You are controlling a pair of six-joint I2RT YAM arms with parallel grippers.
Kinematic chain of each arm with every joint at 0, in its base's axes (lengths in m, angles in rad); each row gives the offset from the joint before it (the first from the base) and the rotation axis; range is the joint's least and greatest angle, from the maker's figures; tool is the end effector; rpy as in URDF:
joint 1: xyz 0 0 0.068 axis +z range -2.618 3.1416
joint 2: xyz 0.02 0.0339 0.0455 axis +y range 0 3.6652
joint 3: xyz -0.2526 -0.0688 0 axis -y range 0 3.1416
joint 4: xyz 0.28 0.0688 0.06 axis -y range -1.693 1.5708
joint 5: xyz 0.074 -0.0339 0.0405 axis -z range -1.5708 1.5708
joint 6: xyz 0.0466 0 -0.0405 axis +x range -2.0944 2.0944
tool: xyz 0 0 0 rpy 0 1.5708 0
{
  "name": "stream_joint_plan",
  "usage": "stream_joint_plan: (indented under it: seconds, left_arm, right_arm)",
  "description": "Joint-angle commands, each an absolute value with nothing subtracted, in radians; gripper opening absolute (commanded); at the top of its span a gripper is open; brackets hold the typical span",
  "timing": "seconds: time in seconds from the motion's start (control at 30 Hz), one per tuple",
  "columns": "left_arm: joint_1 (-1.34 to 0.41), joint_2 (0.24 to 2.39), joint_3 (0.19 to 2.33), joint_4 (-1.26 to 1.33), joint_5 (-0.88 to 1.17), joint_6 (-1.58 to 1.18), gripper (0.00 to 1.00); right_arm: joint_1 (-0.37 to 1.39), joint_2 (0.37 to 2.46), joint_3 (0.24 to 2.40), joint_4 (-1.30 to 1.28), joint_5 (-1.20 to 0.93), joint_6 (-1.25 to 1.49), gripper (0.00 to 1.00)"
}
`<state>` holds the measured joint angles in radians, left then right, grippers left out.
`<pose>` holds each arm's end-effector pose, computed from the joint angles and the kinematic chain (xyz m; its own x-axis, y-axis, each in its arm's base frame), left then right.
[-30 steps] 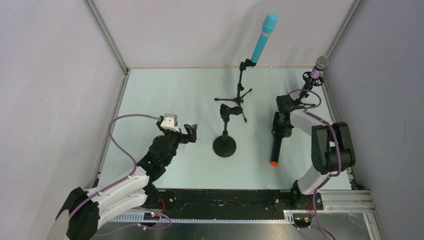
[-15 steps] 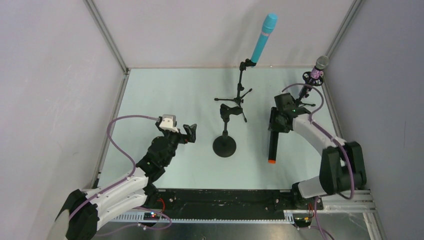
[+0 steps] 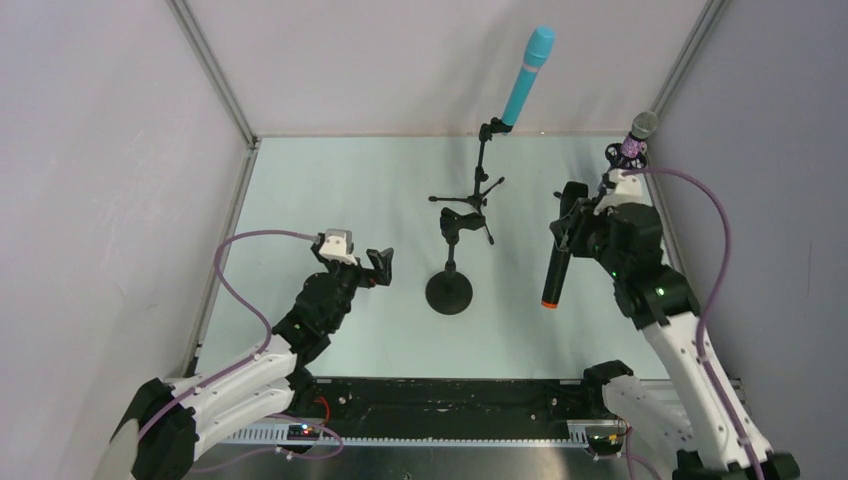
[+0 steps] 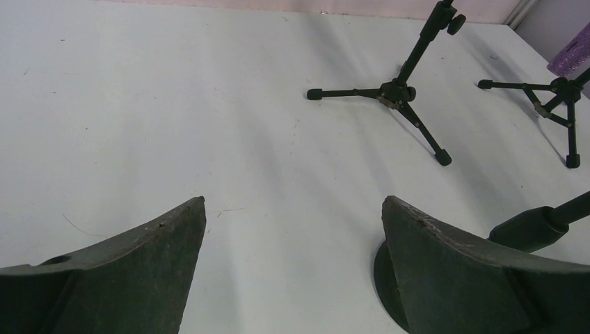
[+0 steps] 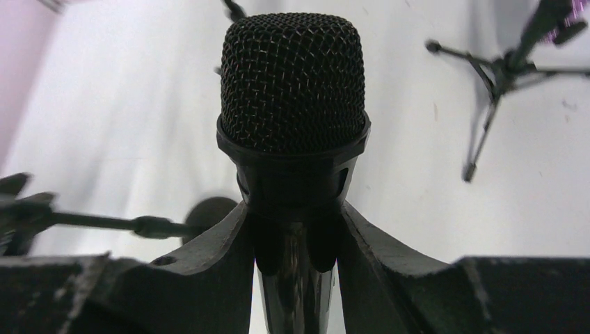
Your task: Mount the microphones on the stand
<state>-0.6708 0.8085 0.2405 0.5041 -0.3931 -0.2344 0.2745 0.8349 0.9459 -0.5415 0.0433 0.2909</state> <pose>0.1918 -0.1294 0.1887 -0.1125 -0.1846 -0.9763 0.2556 0.9441 -0.2080 0.2235 0.0608 0.3411 -0.4516 0.1705 -0.8758 -0.1079 0.9639 0.2433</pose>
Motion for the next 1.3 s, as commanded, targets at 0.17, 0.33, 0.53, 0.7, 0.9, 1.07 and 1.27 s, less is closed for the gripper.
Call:
stream_joint_plan:
  seconds: [0.17, 0.33, 0.53, 0.7, 0.9, 1.07, 1.27]
  left_arm:
    - [-0.665, 0.822, 0.274, 0.49, -0.411, -0.208, 1.0]
    - [-0.665, 0.841, 0.322, 0.463, -0.353, -0.17, 1.0]
    - [-0.665, 0.847, 0.422, 0.389, -0.323, -0.161, 1.0]
    - [-0.663, 0.892, 0.576, 0.244, -0.318, -0.134, 1.0]
    - [-0.649, 1.011, 0.841, 0.022, -0.254, -0.1, 1.0]
    - [-0.615, 1.085, 1.011, -0.101, -0.168, -0.086, 1.0]
    - [-0.559, 1.131, 1.148, -0.107, 0.085, -0.111, 1.0]
  right_arm:
    - [0.278, 0.492, 0.835, -0.263, -0.167, 0.259, 0.0]
    - [0.278, 0.373, 0.738, -0.129, -0.188, 0.216, 0.0]
    - [0.278, 0.314, 0.698, -0.131, -0.19, 0.194, 0.0]
    - [0.278, 0.323, 0.698, -0.167, -0.219, 0.181, 0.0]
    - [0.277, 0.368, 0.698, -0.226, -0.274, 0.16, 0.0]
    - [0.278, 0.403, 0.698, -0.237, -0.339, 0.138, 0.0]
    - [0.277, 0.432, 0.697, -0.248, -0.384, 0.125, 0.0]
